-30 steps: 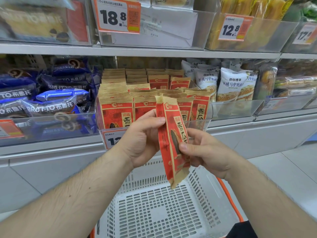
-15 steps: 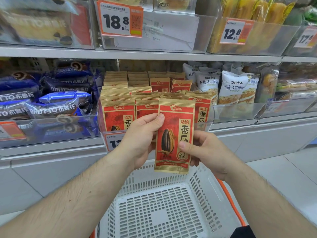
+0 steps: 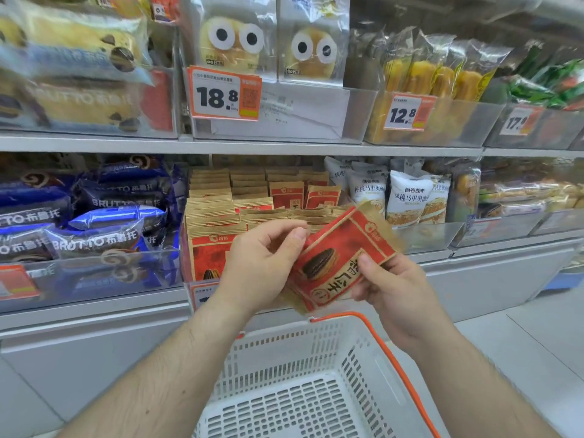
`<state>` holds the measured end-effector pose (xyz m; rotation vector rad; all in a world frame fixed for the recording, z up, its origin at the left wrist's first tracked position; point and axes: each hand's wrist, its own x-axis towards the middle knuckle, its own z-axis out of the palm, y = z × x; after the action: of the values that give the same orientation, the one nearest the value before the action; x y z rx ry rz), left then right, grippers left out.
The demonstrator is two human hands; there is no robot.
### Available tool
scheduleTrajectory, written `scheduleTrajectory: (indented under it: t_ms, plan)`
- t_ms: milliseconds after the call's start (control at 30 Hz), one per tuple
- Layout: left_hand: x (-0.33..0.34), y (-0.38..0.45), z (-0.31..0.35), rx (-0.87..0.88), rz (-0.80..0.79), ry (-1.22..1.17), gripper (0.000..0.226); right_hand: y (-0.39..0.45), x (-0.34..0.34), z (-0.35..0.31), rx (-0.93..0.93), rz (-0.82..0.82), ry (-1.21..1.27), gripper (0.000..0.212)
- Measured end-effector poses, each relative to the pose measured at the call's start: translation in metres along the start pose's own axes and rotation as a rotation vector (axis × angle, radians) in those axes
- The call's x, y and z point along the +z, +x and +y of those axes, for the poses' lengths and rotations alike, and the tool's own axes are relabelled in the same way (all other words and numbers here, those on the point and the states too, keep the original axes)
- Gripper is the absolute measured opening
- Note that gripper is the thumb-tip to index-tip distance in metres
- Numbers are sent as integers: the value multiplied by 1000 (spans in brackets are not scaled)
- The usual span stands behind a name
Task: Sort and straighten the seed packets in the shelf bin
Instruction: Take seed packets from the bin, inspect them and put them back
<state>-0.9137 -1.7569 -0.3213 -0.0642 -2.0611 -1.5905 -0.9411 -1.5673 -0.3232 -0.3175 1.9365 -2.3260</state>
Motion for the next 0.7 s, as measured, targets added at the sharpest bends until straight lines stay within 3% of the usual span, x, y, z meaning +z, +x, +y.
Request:
scheduleTrajectory:
  t_ms: [133,300,467,700]
  plan:
    - [-20,23,10,214,106,338,17,11,7,-41,-154,32,177,13]
    - [-35,47,16,25,-9,726,39,54,20,-80,-306,35,-127,8]
    - [-30,47,10,-63,-148,867,52,110,33,-87,-244,-25,-454,11]
    - [-29,55,2,-70,-159,924,47,170,43,-64,-51,-85,-687,9]
